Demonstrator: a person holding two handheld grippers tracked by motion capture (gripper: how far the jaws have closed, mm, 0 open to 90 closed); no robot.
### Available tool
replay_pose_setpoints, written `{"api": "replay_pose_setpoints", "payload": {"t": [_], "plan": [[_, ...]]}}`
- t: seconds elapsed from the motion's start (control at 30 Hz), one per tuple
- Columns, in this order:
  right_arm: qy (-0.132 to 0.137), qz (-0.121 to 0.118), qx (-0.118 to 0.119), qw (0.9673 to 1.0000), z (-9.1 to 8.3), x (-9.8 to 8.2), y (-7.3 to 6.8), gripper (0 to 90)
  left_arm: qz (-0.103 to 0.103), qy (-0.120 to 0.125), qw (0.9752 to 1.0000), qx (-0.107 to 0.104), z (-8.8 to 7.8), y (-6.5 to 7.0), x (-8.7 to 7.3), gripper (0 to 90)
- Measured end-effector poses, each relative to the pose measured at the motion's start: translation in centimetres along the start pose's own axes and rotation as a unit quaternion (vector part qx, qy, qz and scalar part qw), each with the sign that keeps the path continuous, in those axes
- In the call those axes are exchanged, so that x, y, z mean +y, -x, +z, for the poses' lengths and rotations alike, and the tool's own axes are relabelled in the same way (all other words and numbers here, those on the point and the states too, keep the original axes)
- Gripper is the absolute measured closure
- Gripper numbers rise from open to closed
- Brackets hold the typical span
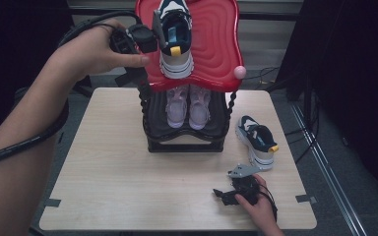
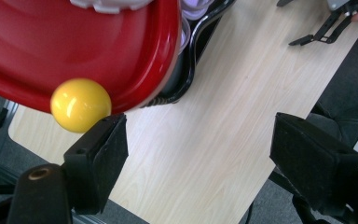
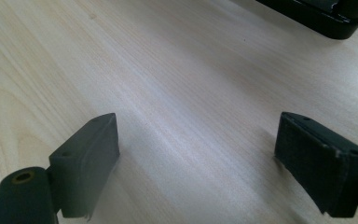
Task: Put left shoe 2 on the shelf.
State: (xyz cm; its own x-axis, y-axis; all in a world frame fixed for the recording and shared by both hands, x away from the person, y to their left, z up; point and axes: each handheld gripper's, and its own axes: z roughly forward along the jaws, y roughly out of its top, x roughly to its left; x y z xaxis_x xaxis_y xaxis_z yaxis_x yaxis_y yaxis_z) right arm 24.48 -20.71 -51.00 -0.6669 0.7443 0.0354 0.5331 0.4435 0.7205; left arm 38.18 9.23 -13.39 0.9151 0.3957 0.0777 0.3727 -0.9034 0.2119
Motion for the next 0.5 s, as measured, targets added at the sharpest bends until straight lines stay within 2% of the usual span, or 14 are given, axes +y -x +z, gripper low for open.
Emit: {"api": "replay_pose_setpoints", "payload": {"t": [0.1, 0.33, 0.5], "plan": [[0.0, 0.0, 0.0, 1.0, 0.0, 0.0, 0.0, 12.9, -0.005, 0.003, 1.0, -0.006, 0.6, 0.1, -0.6, 18.9], [0.0, 0.001, 0.0, 1.0, 0.0, 0.0, 0.0, 13.0, -0.005, -0.012, 0.9999, -0.012, 1.9, 0.2, -1.9, 19.1], [-0.001, 0.001, 0.0, 1.0, 0.0, 0.0, 0.0, 12.9, -0.014, -0.023, 0.9996, -0.013, 3.0, 0.3, -2.9, 19.2]]}}
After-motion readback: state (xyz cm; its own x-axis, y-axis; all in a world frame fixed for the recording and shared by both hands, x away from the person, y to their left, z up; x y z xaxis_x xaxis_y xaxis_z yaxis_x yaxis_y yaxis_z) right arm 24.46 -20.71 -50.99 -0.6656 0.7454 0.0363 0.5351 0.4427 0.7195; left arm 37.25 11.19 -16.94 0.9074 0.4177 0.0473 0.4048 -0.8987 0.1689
